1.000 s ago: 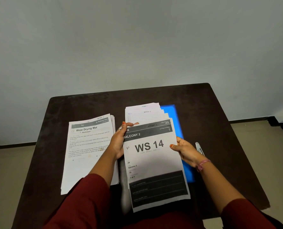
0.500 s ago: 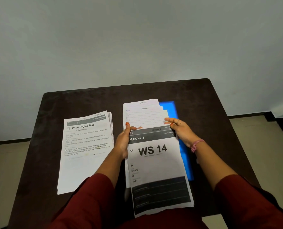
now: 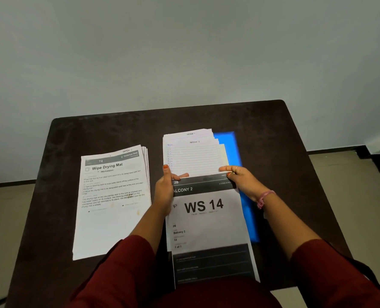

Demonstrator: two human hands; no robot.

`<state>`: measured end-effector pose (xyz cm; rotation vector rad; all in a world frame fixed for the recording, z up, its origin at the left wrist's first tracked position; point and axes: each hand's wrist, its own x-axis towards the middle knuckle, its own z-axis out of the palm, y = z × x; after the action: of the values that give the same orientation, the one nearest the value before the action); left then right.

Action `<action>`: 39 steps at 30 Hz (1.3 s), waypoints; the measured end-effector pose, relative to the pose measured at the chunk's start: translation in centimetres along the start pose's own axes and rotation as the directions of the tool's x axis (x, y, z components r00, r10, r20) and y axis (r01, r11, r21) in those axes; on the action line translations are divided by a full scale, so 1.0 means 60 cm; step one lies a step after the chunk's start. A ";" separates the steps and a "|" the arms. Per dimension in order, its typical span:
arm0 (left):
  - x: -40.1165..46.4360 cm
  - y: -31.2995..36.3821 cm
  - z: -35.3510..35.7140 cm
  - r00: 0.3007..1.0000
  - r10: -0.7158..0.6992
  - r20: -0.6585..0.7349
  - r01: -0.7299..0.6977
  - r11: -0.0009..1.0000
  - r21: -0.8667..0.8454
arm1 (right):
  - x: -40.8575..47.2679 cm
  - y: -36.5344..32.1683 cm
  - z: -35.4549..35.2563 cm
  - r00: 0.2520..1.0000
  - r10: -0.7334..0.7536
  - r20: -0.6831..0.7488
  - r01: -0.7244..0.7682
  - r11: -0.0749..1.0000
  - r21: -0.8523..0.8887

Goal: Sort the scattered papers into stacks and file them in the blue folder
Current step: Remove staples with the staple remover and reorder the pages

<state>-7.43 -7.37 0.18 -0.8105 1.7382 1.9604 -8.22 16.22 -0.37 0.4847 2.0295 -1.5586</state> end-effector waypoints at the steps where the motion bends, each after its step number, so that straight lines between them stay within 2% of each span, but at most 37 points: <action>1: 0.002 -0.002 0.001 1.000 0.009 -0.018 -0.009 1.000 -0.008 | -0.003 -0.004 -0.003 1.000 -0.019 0.008 0.020 0.999 -0.042; 6: 0.013 0.006 0.000 0.998 0.050 -0.040 -0.050 0.999 -0.001 | -0.010 -0.031 -0.023 0.988 -0.152 0.006 0.145 0.932 -0.331; 9: 0.017 0.016 0.000 0.996 0.071 -0.056 -0.073 0.997 -0.030 | -0.003 -0.042 -0.029 0.962 -0.269 -0.035 0.217 0.840 -0.498; 12: 0.016 0.026 0.001 0.994 0.062 -0.091 -0.067 0.996 -0.053 | 0.005 -0.055 -0.028 0.937 -0.349 -0.017 0.261 0.731 -0.631; 14: 0.016 0.031 0.000 0.993 0.059 -0.104 -0.066 0.996 -0.063 | 0.010 -0.063 -0.026 0.928 -0.371 -0.018 0.270 0.707 -0.654; 20: 0.017 0.038 -0.001 0.988 0.058 -0.140 -0.069 0.995 -0.074 | 0.020 -0.067 -0.019 0.939 -0.340 -0.050 0.237 0.745 -0.624; 24: 0.023 0.030 -0.006 0.992 0.048 -0.112 -0.057 0.996 -0.071 | 0.016 -0.059 -0.017 0.921 -0.386 -0.060 0.264 0.729 -0.632; 26: 0.022 0.030 -0.008 0.988 0.081 -0.129 -0.082 0.997 0.000 | 0.012 -0.052 -0.017 0.916 -0.395 -0.072 0.267 0.732 -0.627; 29: 0.024 0.034 -0.015 0.958 0.224 -0.177 -0.196 0.967 0.163 | 0.001 -0.042 -0.017 0.900 -0.421 -0.113 0.284 0.765 -0.578; 31: 0.021 0.035 -0.025 0.925 0.359 -0.121 -0.312 0.903 0.296 | -0.012 -0.040 -0.017 0.890 -0.431 -0.150 0.305 0.806 -0.506; 33: 0.016 0.036 -0.040 0.883 0.468 0.022 -0.419 0.767 0.486 | -0.029 -0.039 -0.017 0.917 -0.369 -0.152 0.296 0.883 -0.363; 36: -0.012 0.037 -0.049 0.808 0.498 0.315 -0.543 0.421 0.727 | -0.060 -0.038 -0.022 0.961 -0.275 -0.039 0.267 0.953 -0.143; 38: -0.037 0.035 -0.042 0.747 0.472 0.468 -0.602 0.181 0.778 | -0.080 -0.035 -0.029 0.965 -0.252 0.077 0.256 0.966 -0.045; 39: -0.044 0.030 -0.039 0.730 0.452 0.513 -0.614 0.103 0.783 | -0.087 -0.034 -0.032 0.962 -0.239 0.135 0.243 0.970 -0.018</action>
<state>-6.24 -9.70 3.12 0.5085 2.7894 0.7659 -5.60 17.70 4.71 0.1194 2.0695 -1.6452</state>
